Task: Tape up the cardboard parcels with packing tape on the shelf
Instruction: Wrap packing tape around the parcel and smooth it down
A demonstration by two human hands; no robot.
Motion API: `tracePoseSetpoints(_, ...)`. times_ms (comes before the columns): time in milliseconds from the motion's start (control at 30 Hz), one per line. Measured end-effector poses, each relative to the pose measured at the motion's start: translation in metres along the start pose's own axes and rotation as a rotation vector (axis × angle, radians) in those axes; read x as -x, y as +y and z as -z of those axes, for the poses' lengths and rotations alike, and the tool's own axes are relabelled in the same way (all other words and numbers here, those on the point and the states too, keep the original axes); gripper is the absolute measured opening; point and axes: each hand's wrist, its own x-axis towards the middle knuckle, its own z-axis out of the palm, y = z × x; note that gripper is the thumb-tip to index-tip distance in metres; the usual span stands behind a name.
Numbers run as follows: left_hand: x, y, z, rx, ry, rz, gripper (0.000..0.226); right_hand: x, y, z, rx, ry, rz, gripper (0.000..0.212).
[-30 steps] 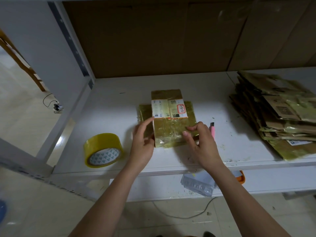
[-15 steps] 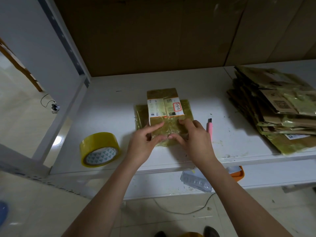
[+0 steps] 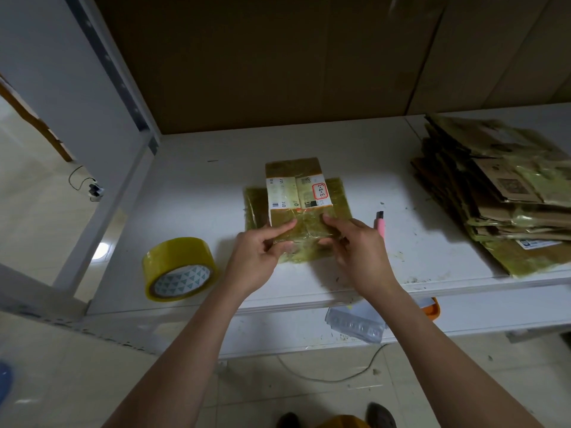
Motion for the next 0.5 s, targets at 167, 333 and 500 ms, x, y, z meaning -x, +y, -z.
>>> tracePoseSetpoints(167, -0.001, 0.002, 0.007, 0.005, -0.071, 0.029, 0.045, -0.001, 0.004, 0.003, 0.005, -0.011, 0.02, 0.036)
tracePoseSetpoints(333, 0.001, 0.008, 0.02, 0.02, -0.22, 0.123, 0.056, -0.007, 0.008, 0.018, -0.125, -0.236, -0.07, 0.042)
tracePoseSetpoints(500, 0.003, 0.017, 0.04, 0.119, -0.32, 0.224, 0.062, -0.015, 0.025, 0.04, -0.488, -0.488, -0.294, 0.069)
